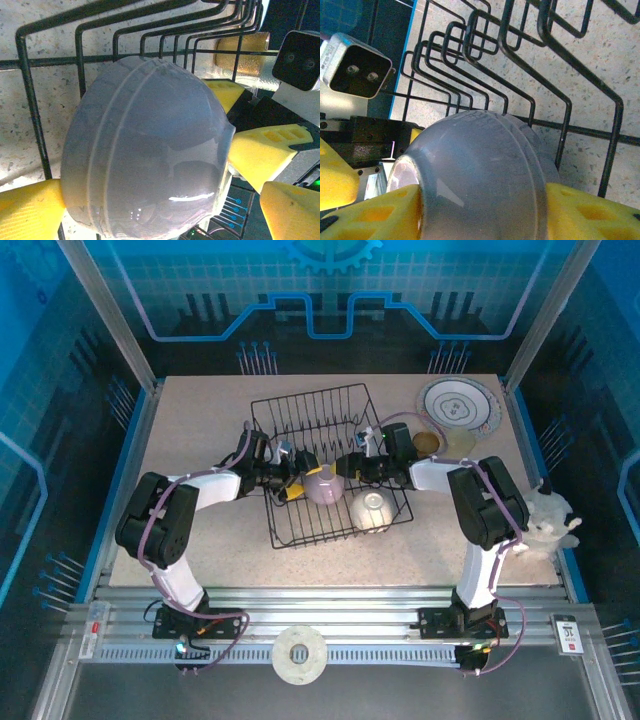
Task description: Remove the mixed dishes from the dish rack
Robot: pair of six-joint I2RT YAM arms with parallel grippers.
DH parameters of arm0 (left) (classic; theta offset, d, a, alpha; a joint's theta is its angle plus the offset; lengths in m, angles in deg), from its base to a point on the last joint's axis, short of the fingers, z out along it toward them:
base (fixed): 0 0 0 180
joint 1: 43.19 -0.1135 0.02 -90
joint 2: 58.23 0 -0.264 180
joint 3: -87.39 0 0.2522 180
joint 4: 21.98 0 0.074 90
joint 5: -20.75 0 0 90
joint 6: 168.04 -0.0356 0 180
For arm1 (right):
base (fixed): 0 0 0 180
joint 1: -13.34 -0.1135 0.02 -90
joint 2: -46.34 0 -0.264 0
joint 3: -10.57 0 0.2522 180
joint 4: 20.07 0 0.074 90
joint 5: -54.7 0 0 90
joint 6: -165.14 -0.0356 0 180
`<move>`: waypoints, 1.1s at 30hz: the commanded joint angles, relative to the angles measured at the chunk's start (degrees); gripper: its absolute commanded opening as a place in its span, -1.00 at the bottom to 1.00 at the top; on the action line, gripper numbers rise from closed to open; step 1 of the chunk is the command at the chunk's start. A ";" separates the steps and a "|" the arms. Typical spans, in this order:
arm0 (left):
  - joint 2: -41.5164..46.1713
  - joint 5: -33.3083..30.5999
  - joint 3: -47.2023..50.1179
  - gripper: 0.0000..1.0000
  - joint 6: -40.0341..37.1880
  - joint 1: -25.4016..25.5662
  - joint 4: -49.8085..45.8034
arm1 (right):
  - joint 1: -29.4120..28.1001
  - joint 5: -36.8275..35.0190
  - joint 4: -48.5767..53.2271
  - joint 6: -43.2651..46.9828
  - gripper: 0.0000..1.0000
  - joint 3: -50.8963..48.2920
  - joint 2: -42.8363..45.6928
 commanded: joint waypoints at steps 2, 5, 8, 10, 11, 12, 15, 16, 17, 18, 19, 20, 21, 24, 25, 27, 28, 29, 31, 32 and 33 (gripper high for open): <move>0.81 2.04 1.43 0.99 -0.97 -0.25 0.08 | 3.70 -1.03 6.57 -3.77 0.04 -6.21 -7.61; 0.71 2.75 1.60 0.99 -0.97 -0.25 0.31 | 3.89 -1.08 6.35 -3.77 0.01 -6.24 -8.10; 1.45 2.08 1.63 0.99 -2.02 -0.25 -1.09 | 4.43 -0.38 4.56 -4.99 -0.03 -7.96 -9.01; 1.25 2.46 1.87 0.99 -1.55 -0.25 -0.52 | 4.46 -0.23 3.72 -5.40 -0.04 -8.17 -9.24; 0.82 3.15 1.88 0.98 -1.02 -0.25 0.45 | 4.46 -0.19 3.52 -5.61 -0.05 -8.17 -9.38; 0.32 3.90 2.11 0.99 0.10 -0.25 1.94 | 4.45 -0.07 3.36 -5.70 -0.06 -8.17 -9.50; -0.77 4.60 3.27 0.97 3.50 -0.25 7.34 | 4.34 0.09 3.32 -5.83 -0.08 -7.99 -9.69; -1.01 4.89 3.70 0.96 4.69 -0.25 9.40 | 4.24 0.10 3.32 -5.89 -0.08 -7.93 -9.69; -1.34 5.49 4.16 0.94 6.44 -0.17 12.18 | 4.27 0.11 3.39 -5.97 -0.08 -7.91 -9.70; -1.73 6.09 4.57 0.93 8.29 -0.16 15.14 | 4.22 0.17 3.41 -6.00 -0.08 -7.86 -9.69; -2.00 6.65 4.91 0.92 9.97 -0.03 17.70 | 4.17 0.08 3.45 -5.93 -0.08 -7.88 -9.69; -2.31 7.10 5.37 0.91 11.71 0.01 20.67 | 4.23 0.19 3.49 -5.91 -0.08 -7.86 -9.77; -2.35 7.19 5.62 0.89 12.97 0.10 22.63 | 4.15 0.14 3.49 -5.85 -0.08 -7.82 -9.77; -1.87 6.82 6.07 0.85 14.17 0.32 24.84 | 4.19 0.18 3.57 -5.98 -0.09 -7.73 -9.60; -1.71 6.64 6.02 0.84 14.30 0.28 24.94 | 4.19 0.18 3.50 -6.00 -0.09 -7.77 -9.51; -1.20 6.34 6.31 0.76 14.40 0.28 25.04 | 4.13 0.25 3.66 -6.06 -0.09 -7.73 -9.39; -1.07 6.22 6.55 0.72 14.49 0.32 25.16 | 4.14 0.23 3.62 -6.05 -0.09 -7.65 -9.25; -0.98 6.04 6.70 0.66 14.73 0.28 25.26 | 4.12 0.25 3.73 -6.04 -0.09 -7.71 -9.10; -0.92 5.84 7.09 0.52 15.50 0.33 26.34 | 4.06 0.26 3.67 -6.23 -0.08 -7.73 -8.84; -1.02 5.84 7.24 0.43 16.14 0.32 27.16 | 4.09 0.32 3.63 -6.24 -0.08 -7.77 -8.66; -1.20 5.84 7.44 0.33 16.76 0.35 27.94 | 4.16 0.37 3.65 -6.30 -0.08 -7.65 -8.48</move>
